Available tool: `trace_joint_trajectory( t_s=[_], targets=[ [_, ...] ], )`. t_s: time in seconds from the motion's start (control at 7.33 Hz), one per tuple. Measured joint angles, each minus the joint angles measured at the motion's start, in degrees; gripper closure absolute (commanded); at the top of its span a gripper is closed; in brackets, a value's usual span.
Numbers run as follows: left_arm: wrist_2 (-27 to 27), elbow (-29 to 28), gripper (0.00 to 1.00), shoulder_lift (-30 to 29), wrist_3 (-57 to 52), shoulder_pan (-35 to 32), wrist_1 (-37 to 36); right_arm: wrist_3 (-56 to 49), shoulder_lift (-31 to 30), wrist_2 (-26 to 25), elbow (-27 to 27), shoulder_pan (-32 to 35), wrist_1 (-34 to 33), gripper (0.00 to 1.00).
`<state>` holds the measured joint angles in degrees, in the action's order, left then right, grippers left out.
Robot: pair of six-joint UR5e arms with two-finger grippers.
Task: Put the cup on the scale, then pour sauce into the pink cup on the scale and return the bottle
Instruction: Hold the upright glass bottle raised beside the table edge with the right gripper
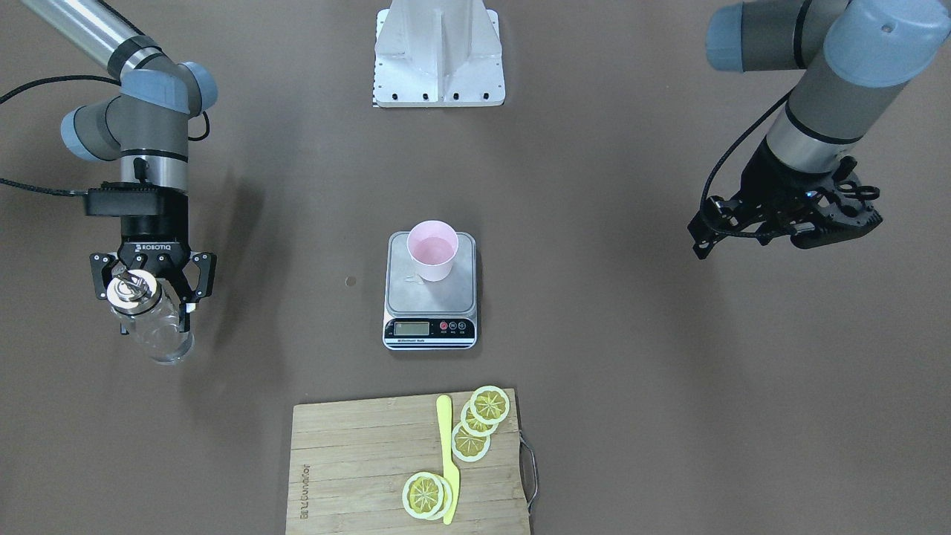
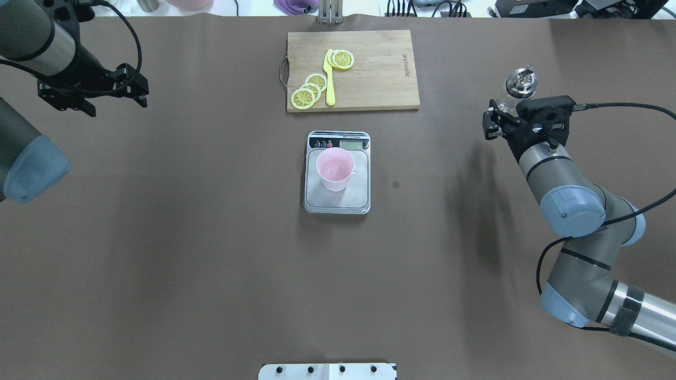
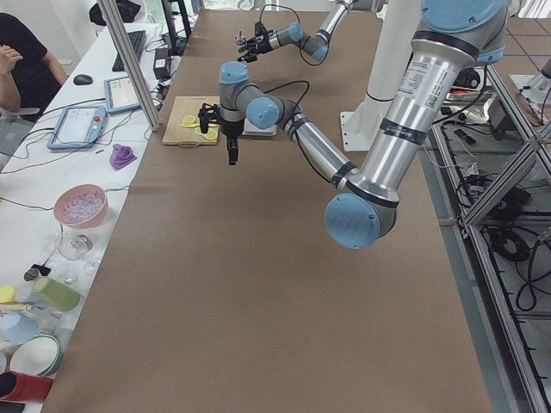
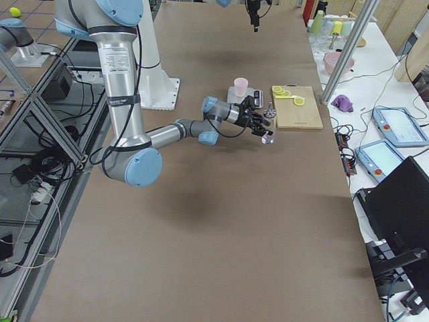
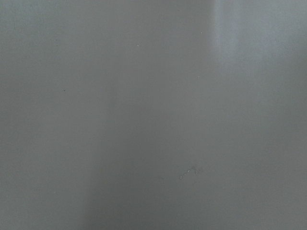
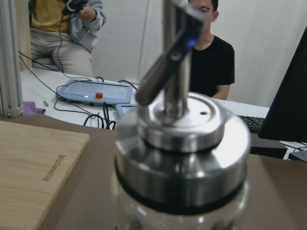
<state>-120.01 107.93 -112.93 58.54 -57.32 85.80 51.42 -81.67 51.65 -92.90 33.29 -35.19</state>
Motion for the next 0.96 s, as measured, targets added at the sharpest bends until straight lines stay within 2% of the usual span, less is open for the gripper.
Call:
trace_joint_trajectory(
  t_s=[0.55,0.96],
  targets=[
    [0.1,-0.1,0.02,-0.9,0.0,0.1,-1.1,6.3,-3.9,6.4,-0.1,0.4,-0.1,1.0],
    [0.2,-0.1,0.02,-1.1,0.0,0.1,-1.4,9.7,-4.3,10.6,-0.5,1.7,-0.6,1.0]
  ],
)
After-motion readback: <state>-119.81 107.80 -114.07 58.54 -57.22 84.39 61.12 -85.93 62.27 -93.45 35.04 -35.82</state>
